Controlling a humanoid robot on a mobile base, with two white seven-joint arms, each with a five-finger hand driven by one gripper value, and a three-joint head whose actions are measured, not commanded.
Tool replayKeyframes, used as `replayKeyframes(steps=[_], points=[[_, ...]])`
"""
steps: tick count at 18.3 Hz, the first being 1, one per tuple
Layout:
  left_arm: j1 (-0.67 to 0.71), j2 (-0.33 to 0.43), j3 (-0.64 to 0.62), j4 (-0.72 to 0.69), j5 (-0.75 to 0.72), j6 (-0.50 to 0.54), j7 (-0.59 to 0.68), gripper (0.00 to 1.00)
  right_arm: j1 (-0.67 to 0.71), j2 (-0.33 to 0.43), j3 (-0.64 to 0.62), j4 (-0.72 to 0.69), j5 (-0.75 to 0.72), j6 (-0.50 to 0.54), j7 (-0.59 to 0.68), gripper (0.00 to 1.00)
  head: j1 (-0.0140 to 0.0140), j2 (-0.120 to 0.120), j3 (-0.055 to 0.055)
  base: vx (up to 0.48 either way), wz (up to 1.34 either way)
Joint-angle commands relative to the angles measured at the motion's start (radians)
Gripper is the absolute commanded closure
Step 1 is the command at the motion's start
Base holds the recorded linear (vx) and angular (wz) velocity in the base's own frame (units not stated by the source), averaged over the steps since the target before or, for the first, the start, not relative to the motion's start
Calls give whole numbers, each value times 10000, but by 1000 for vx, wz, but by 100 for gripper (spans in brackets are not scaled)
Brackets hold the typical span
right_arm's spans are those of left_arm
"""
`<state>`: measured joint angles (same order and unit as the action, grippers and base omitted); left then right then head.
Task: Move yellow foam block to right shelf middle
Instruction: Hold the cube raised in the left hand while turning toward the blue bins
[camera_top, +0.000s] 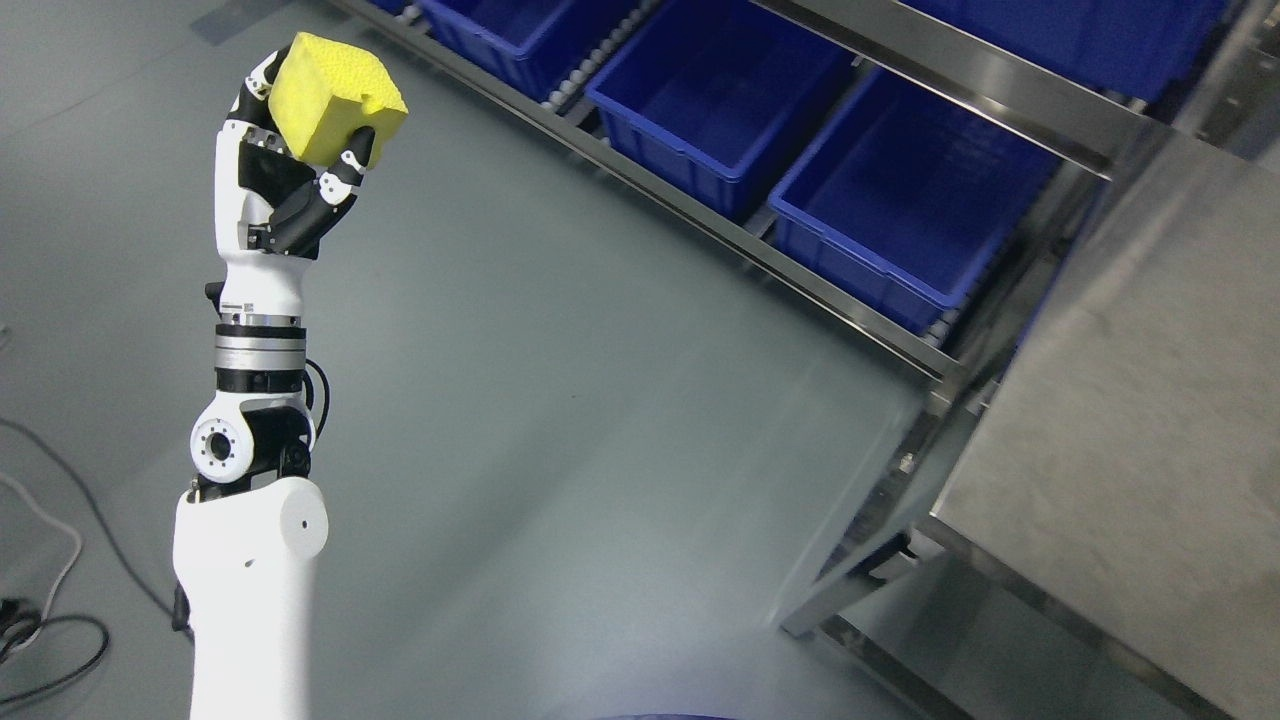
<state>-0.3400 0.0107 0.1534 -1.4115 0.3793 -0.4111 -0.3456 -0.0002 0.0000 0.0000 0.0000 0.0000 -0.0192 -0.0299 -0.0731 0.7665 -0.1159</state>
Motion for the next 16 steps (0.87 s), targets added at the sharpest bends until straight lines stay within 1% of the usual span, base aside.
replayKeyframes(steps=[1, 6, 16], points=[[485, 68, 829, -841, 103, 31, 4, 66, 247, -175, -123, -174, 31, -7, 7, 0, 0, 0, 0, 75, 963], [577, 68, 859, -857, 103, 31, 4, 66, 247, -175, -123, -174, 31, -7, 7, 0, 0, 0, 0, 82, 769], [639, 68, 859, -857, 103, 31, -11, 66, 232, -175, -123, -174, 31, -7, 7, 0, 0, 0, 0, 125, 419]])
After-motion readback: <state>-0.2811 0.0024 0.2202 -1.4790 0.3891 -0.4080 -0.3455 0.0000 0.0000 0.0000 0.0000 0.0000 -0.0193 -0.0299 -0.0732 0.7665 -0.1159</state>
